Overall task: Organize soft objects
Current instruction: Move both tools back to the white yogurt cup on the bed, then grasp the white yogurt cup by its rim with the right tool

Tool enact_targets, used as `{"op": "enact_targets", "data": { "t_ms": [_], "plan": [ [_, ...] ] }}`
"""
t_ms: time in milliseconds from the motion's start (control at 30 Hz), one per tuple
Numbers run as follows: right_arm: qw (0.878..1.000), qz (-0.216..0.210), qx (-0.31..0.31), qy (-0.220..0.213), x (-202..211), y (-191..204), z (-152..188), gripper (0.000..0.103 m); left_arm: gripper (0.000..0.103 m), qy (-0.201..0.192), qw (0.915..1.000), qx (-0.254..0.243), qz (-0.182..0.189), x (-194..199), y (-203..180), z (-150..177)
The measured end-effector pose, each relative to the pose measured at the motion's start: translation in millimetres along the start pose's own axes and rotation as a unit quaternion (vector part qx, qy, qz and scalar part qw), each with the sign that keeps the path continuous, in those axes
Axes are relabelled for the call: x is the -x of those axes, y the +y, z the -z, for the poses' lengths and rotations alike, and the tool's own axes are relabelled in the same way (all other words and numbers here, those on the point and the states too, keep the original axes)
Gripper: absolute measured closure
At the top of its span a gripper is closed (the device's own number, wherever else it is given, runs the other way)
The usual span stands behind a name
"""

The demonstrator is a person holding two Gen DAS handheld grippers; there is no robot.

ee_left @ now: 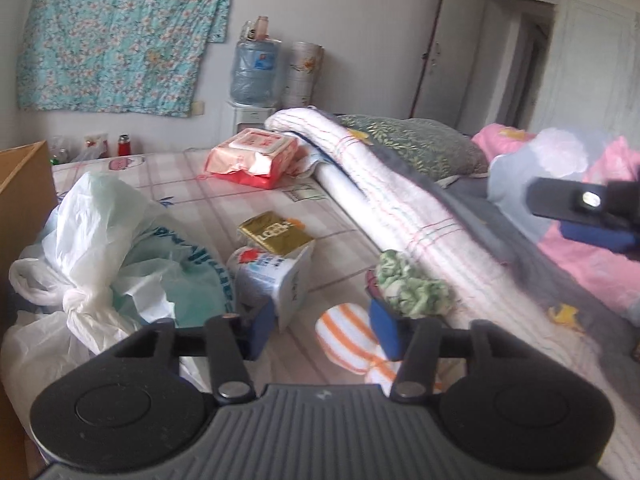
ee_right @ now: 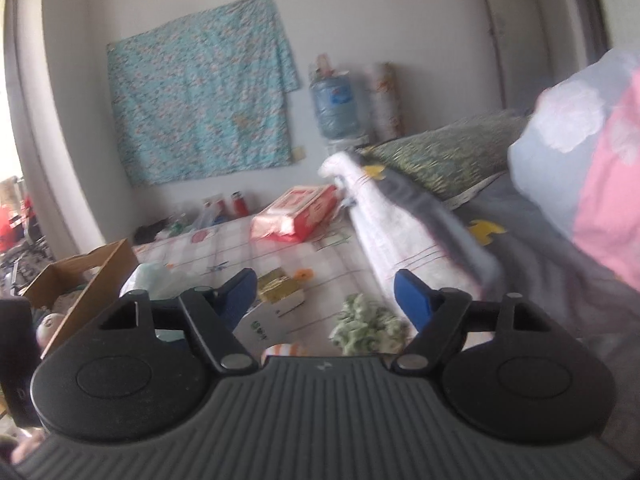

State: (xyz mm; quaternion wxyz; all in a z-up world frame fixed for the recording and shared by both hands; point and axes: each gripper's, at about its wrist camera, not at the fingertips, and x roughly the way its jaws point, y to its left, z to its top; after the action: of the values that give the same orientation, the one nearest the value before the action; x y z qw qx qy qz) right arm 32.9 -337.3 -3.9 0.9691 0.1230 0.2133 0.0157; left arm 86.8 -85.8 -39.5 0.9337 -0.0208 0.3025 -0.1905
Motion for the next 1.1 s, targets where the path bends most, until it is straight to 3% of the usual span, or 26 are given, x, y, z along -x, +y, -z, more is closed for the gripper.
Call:
{"op": "enact_targets", "data": {
  "t_ms": [167, 267, 733, 933, 1100],
  "plan": [
    [0.997, -0.049, 0.017, 0.058, -66.6, 9.2, -2.0, 0.054, 0.073, 0.007, 0.9998, -0.001, -0.021, -15.8, 7.3, 0.2],
    [0.993, -0.070, 0.006, 0.099, -107.4, 13.8, -0.7, 0.060, 0.078, 0.009, 0.9995, 0.000, -0.030, -24.1, 10.9, -0.3],
    [0.962, -0.193, -0.075, 0.179, -209.6, 9.3, 3.2, 0.060, 0.084, 0.041, 0.9982, -0.012, -0.044, -61.2, 5.6, 1.6],
    [0.947, -0.225, -0.087, 0.213, -233.2, 12.9, 16.4, 0.059, 0.086, 0.052, 0.9974, -0.008, -0.050, -71.5, 6.7, 3.1],
    [0.945, -0.226, -0.094, 0.216, -232.3, 13.3, 20.8, 0.058, 0.093, 0.055, 0.9969, 0.003, -0.056, -71.8, 9.6, 3.2]
  ]
}}
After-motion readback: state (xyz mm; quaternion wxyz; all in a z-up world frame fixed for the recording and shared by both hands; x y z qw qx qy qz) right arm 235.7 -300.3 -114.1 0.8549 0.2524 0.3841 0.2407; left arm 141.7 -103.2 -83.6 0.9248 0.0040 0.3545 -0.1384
